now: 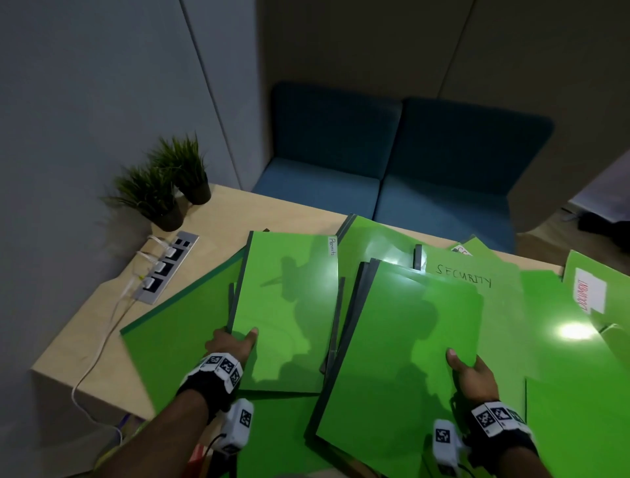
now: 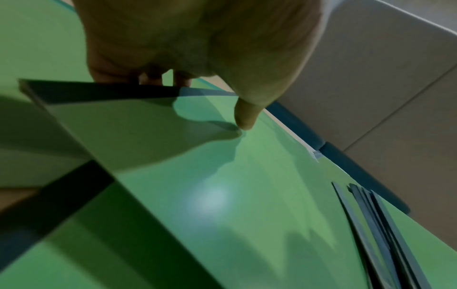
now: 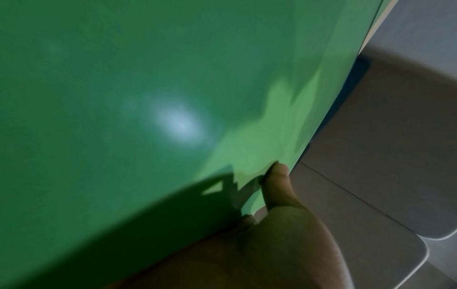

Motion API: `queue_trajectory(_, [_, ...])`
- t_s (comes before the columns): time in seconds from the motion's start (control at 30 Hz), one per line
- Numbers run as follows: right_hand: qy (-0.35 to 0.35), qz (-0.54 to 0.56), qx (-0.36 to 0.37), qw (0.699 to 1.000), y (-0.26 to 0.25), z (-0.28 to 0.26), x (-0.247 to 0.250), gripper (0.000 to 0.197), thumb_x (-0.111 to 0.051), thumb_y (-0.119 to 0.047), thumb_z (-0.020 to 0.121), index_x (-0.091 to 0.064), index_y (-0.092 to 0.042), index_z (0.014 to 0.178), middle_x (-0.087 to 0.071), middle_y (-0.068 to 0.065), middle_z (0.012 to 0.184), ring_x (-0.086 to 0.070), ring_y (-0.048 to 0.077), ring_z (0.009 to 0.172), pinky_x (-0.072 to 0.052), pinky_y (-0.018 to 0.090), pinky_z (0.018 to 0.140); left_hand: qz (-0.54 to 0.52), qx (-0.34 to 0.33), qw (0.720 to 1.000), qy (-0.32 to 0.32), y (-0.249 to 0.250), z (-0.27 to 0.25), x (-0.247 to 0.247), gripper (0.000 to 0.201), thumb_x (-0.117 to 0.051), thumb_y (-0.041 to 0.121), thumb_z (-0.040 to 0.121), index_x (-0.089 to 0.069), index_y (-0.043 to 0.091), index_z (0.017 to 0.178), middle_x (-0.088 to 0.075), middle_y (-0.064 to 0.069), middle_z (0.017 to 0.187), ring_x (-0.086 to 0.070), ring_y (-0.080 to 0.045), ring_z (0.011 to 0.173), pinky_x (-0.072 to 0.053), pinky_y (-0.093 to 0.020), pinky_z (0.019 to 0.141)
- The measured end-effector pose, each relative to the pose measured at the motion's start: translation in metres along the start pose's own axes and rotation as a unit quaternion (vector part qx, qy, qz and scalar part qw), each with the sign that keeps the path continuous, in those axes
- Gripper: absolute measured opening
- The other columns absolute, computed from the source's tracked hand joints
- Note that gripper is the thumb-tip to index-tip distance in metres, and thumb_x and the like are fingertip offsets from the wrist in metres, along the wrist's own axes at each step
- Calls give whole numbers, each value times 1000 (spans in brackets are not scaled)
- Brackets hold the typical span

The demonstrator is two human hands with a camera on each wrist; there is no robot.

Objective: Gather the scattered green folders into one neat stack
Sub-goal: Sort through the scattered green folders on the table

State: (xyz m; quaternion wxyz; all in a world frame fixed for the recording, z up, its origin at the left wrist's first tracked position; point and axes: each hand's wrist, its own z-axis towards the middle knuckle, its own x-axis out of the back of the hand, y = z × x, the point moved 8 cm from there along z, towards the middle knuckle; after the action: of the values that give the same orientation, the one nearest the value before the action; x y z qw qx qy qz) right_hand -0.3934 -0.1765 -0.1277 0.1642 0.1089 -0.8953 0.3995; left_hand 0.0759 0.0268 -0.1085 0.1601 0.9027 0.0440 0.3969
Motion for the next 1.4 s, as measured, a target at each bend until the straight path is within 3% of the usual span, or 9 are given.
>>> queue_trajectory(0.37, [9,-12,-25,1000,0,4,6,83,-71,-41,83,-29,-11,148,-44,20,146,-49,46,122,-44,57,99,-197,-178,962,-70,34,-11,67,70,-64,2,86,-36,26,145,-45,1,143,-42,-31,129,-30,-61,107])
queue_trajectory(0.5, [10,-37,-26,999,-4,5,6,86,-71,-44,82,-30,-8,148,-46,20,145,-51,44,121,-45,56,99,-245,-296,923,1,88,-19,146,67,-61,-11,84,-39,15,142,-41,-37,136,-44,-50,124,-32,-62,103])
queue_trajectory(0.57, [15,-44,-28,999,-4,6,7,87,-71,-44,81,-30,-8,148,-45,19,146,-51,43,122,-44,55,101,-285,-324,902,-3,112,-24,159,57,-57,-13,86,-44,17,133,-43,-39,127,-49,-33,118,-33,-48,105])
queue_trajectory(0.7, [14,-28,-39,999,-2,5,6,85,-71,-39,84,-27,-8,150,-41,19,149,-47,43,126,-42,53,103,-304,-353,875,-134,152,-52,98,65,-56,-18,82,-44,19,135,-63,-3,125,-51,-26,122,-37,-52,107])
queue_trajectory(0.83, [4,-11,-45,999,-6,2,4,82,-70,-36,85,-27,-8,150,-44,20,146,-49,43,123,-47,48,96,-189,-339,894,-223,166,-92,-1,80,-59,-17,81,-31,15,148,-43,7,137,-38,-11,127,-29,-26,103])
queue_trajectory(0.97, [2,-2,-52,999,-11,0,3,67,-61,-34,90,-37,-3,145,-45,19,145,-48,39,126,-43,42,100,-94,-300,903,-294,148,-90,-80,85,-65,-6,83,-22,21,152,-37,-4,151,-35,-26,138,-33,-33,104])
queue_trajectory(1.13, [3,-5,-23,1000,1,8,-10,110,-57,-83,62,-46,-4,137,-53,20,136,-57,37,110,-47,52,97,75,-337,898,-272,127,-91,-131,103,-70,5,83,1,24,155,-18,-4,159,-34,-28,139,-38,-28,105])
queue_trajectory(1.27, [1,-55,10,998,-24,-22,-16,85,-78,-42,75,-42,1,139,-52,22,138,-53,44,120,-45,50,100,128,-369,878,-276,110,-74,-124,87,-75,37,79,-27,26,150,-17,-3,159,-25,-27,143,-26,-38,116])
queue_trajectory(1.4, [-15,-69,34,997,-29,-22,-30,102,-84,-55,58,-44,-7,138,-55,15,137,-55,39,120,-46,54,100,-1,-297,955,-9,99,7,2,52,-73,11,80,-59,12,130,-56,-19,134,-55,-35,117,-46,-42,98])
